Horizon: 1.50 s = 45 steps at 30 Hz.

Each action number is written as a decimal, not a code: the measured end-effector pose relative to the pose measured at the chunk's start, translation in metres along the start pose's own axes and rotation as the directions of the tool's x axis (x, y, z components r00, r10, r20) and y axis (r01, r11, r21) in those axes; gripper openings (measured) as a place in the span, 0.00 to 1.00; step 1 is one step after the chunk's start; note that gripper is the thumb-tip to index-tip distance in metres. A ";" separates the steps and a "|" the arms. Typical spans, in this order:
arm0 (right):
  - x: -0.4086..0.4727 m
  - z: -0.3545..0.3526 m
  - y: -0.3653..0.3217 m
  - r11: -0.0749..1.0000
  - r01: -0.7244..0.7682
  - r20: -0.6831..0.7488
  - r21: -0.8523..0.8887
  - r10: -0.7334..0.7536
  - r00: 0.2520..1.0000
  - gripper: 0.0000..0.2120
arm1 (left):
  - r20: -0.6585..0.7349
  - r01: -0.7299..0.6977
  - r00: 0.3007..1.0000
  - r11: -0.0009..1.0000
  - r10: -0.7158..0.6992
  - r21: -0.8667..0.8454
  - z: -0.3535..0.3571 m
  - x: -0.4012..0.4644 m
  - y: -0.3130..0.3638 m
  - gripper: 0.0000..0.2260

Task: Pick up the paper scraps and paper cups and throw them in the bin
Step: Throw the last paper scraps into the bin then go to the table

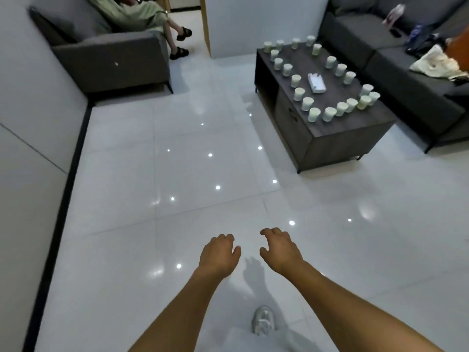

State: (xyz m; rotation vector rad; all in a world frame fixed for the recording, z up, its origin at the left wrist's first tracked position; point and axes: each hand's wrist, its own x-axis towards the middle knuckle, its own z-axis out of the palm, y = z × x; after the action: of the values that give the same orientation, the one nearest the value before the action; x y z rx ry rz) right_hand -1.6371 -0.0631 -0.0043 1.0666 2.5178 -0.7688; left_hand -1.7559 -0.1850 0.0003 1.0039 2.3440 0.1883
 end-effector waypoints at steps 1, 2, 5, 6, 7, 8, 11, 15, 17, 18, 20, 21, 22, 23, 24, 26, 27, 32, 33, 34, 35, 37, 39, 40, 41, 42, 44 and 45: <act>0.006 -0.011 0.014 1.000 -0.023 -0.008 0.011 0.023 1.000 0.23 | 0.007 -0.013 1.000 1.000 0.012 0.008 -0.001 0.012 0.016 0.20; 0.012 -0.021 0.025 0.999 -0.041 -0.017 0.024 0.042 0.999 0.23 | 0.011 -0.026 1.000 1.000 0.026 0.015 -0.004 0.023 0.029 0.20; 0.036 -0.052 0.059 0.992 -0.093 -0.052 0.085 0.097 0.994 0.23 | 0.030 -0.078 0.997 0.996 0.077 0.045 -0.010 0.060 0.070 0.19; 0.043 -0.060 0.067 0.989 -0.107 -0.060 0.103 0.114 0.992 0.23 | 0.039 -0.097 0.995 0.993 0.095 0.062 -0.013 0.072 0.081 0.19; 0.049 -0.066 0.074 0.987 -0.119 -0.064 0.112 0.127 0.990 0.23 | 0.045 -0.115 0.993 0.990 0.112 0.080 -0.015 0.083 0.088 0.19; 0.058 -0.073 0.083 0.983 -0.133 -0.073 0.123 0.143 0.987 0.23 | 0.048 -0.136 0.990 0.986 0.132 0.097 -0.018 0.097 0.098 0.19; 0.089 -0.094 0.105 0.975 -0.166 -0.089 0.146 0.180 0.980 0.23 | 0.063 -0.178 0.983 0.978 0.172 0.105 -0.026 0.143 0.123 0.18; 0.149 -0.129 0.119 0.961 -0.202 -0.096 0.190 0.223 0.970 0.23 | 0.107 -0.226 0.971 0.969 0.215 0.105 -0.047 0.217 0.153 0.18; 0.182 -0.150 0.121 0.952 -0.211 -0.117 0.222 0.240 0.964 0.23 | 0.119 -0.257 0.962 0.961 0.244 0.103 -0.063 0.255 0.168 0.18; 0.203 -0.163 0.122 0.945 -0.214 -0.131 0.246 0.251 0.959 0.23 | 0.122 -0.275 0.957 0.956 0.262 0.103 -0.074 0.279 0.175 0.19; 0.243 -0.189 0.124 0.936 -0.226 -0.149 0.269 0.273 0.951 0.23 | 0.125 -0.302 0.949 0.947 0.288 0.106 -0.097 0.325 0.188 0.19; 0.262 -0.203 0.125 0.932 -0.237 -0.156 0.276 0.286 0.945 0.23 | 0.124 -0.312 0.947 0.944 0.298 0.111 -0.110 0.346 0.193 0.19; 0.278 -0.215 0.126 0.928 -0.245 -0.162 0.280 0.298 0.941 0.23 | 0.120 -0.320 0.944 0.940 0.307 0.117 -0.121 0.365 0.197 0.19; 0.297 -0.229 0.127 0.923 -0.252 -0.171 0.290 0.309 0.936 0.23 | 0.113 -0.329 0.942 0.937 0.316 0.121 -0.135 0.388 0.202 0.19; 0.314 -0.240 0.128 0.919 -0.258 -0.174 0.298 0.318 0.932 0.23 | 0.110 -0.334 0.940 0.934 0.322 0.126 -0.147 0.408 0.206 0.19; 0.347 -0.261 0.129 0.912 -0.271 -0.172 0.308 0.334 0.927 0.23 | 0.100 -0.333 0.942 0.935 0.322 0.125 -0.168 0.447 0.215 0.19; 0.360 -0.269 0.130 0.910 -0.279 -0.163 0.308 0.339 0.926 0.23 | 0.101 -0.330 0.942 0.936 0.319 0.121 -0.176 0.461 0.218 0.19; 0.439 -0.312 0.142 0.900 -0.312 -0.135 0.306 0.365 0.921 0.23 | 0.135 -0.335 0.938 0.936 0.320 0.109 -0.207 0.543 0.243 0.19; 0.459 -0.322 0.146 0.901 -0.312 -0.129 0.300 0.363 0.923 0.23 | 0.139 -0.335 0.937 0.937 0.320 0.103 -0.211 0.563 0.249 0.19; 0.477 -0.331 0.151 0.903 -0.314 -0.121 0.292 0.360 0.925 0.23 | 0.145 -0.331 0.938 0.938 0.316 0.098 -0.215 0.581 0.255 0.19; 0.499 -0.342 0.158 0.906 -0.313 -0.120 0.286 0.357 0.926 0.23 | 0.145 -0.328 0.939 0.940 0.313 0.096 -0.220 0.603 0.262 0.19; 0.539 -0.364 0.168 0.909 -0.308 -0.116 0.282 0.351 0.929 0.24 | 0.144 -0.320 0.941 0.943 0.306 0.093 -0.231 0.643 0.276 0.19; 0.582 -0.391 0.180 0.907 -0.311 -0.111 0.283 0.353 0.929 0.24 | 0.147 -0.310 0.944 0.947 0.295 0.088 -0.245 0.688 0.293 0.19; 0.603 -0.405 0.184 0.905 -0.313 -0.108 0.287 0.355 0.928 0.24 | 0.146 -0.305 0.946 0.948 0.291 0.086 -0.253 0.711 0.301 0.19; 0.621 -0.418 0.188 0.903 -0.314 -0.105 0.294 0.357 0.928 0.23 | 0.143 -0.300 0.947 0.950 0.286 0.084 -0.261 0.730 0.309 0.19; 0.636 -0.430 0.189 0.903 -0.312 -0.104 0.295 0.355 0.929 0.23 | 0.141 -0.297 0.949 0.951 0.283 0.084 -0.269 0.747 0.316 0.19; 0.671 -0.456 0.196 0.906 -0.310 -0.106 0.287 0.352 0.930 0.22 | 0.140 -0.293 0.949 0.953 0.281 0.076 -0.285 0.784 0.330 0.19; 0.687 -0.467 0.198 0.905 -0.312 -0.104 0.289 0.353 0.930 0.22 | 0.145 -0.294 0.948 0.953 0.282 0.069 -0.293 0.802 0.336 0.19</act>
State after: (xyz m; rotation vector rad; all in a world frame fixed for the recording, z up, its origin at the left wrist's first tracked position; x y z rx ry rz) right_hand -1.9887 0.7147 -0.0131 1.6568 2.2950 -0.9743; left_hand -2.1539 0.6417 -0.0074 1.3599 2.0927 0.1240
